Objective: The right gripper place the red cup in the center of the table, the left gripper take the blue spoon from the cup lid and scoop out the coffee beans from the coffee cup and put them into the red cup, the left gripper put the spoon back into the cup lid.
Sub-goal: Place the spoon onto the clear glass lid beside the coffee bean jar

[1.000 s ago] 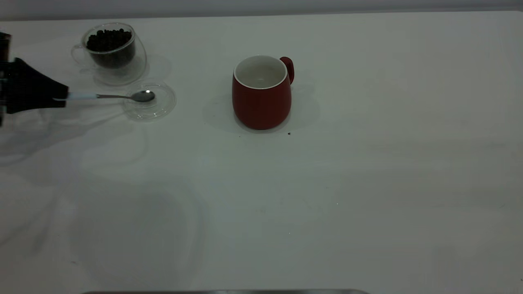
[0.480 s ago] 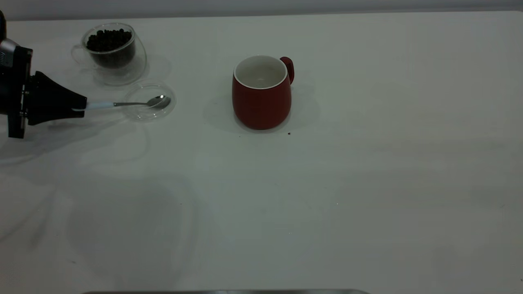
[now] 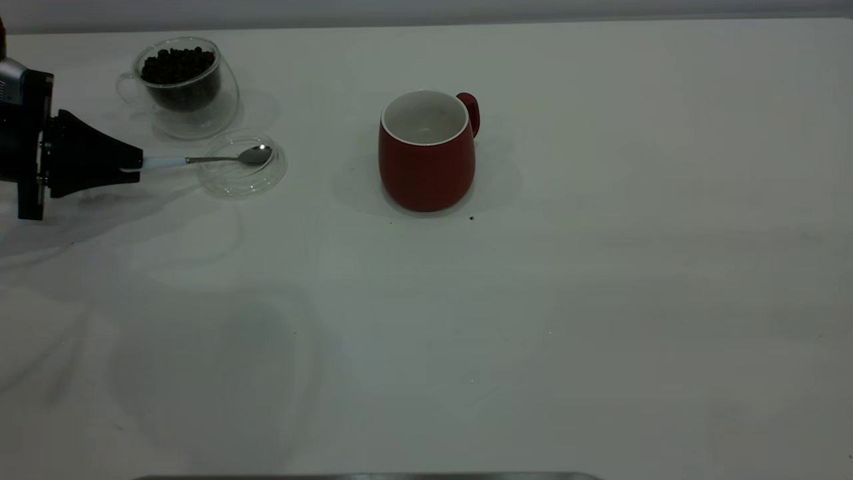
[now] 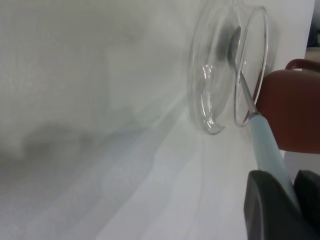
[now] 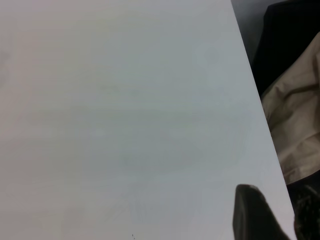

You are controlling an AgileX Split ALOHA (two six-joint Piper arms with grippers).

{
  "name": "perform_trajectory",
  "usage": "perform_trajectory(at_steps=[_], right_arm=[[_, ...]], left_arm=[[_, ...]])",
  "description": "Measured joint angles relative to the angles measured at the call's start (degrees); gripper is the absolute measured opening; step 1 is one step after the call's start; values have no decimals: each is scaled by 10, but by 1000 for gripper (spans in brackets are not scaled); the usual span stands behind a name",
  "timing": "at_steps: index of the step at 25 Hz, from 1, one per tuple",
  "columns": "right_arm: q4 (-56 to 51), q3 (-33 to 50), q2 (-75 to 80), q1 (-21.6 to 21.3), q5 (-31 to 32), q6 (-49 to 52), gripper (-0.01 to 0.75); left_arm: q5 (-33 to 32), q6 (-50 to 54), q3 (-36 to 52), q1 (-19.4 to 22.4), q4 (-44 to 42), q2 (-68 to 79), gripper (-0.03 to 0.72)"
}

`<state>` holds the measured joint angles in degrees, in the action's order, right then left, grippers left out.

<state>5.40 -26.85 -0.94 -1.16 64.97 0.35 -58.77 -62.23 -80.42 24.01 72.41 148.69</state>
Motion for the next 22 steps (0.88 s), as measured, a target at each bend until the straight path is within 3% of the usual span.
perform_trajectory(at_steps=[10, 22], right_arm=[[0, 0, 0, 0, 0, 0, 243], [0, 0, 0, 0, 0, 0, 243]], left_arm=[[8, -11, 0, -1, 1, 0, 172], [8, -29, 0, -13, 11, 0, 344]])
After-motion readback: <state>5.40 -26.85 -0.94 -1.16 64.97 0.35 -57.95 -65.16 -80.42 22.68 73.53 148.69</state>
